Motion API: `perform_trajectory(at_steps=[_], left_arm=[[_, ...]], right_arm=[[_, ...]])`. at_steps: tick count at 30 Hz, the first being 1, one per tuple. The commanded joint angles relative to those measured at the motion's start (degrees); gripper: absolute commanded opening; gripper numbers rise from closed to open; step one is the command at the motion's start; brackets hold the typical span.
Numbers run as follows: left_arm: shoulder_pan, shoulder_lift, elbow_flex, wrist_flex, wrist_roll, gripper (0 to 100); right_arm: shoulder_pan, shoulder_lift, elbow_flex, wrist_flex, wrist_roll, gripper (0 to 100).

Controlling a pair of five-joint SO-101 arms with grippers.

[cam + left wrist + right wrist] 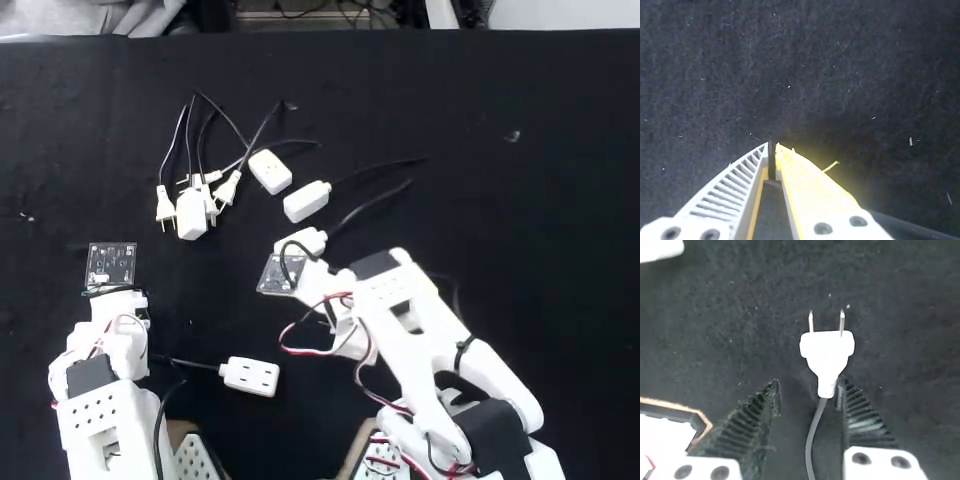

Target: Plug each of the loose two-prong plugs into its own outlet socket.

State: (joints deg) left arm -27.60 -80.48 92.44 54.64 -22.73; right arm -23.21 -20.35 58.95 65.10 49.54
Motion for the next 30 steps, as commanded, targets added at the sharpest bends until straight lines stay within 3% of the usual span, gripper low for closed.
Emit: perform_trajectory(at_steps=[1,17,22,30], left_arm=[[-0.5,0.0,-0.1,-0.6,-0.4,3],[-0.5,0.0,-0.1,-0.6,-0.3,3],[-0.5,0.0,-0.1,-0.6,-0.3,3],[-0.5,0.0,-0.1,-0.6,-0.3,3]], right_arm=[[0.5,-2.2,1.5,-3.3,0.5,17.7],[5.1,-2.0,0.3,-5.0,1.1,16.7],[5.5,-2.0,1.0,-8.7,0.7,0.5],[5.3,-4.3,3.4,-11.9,-2.7,1.1]])
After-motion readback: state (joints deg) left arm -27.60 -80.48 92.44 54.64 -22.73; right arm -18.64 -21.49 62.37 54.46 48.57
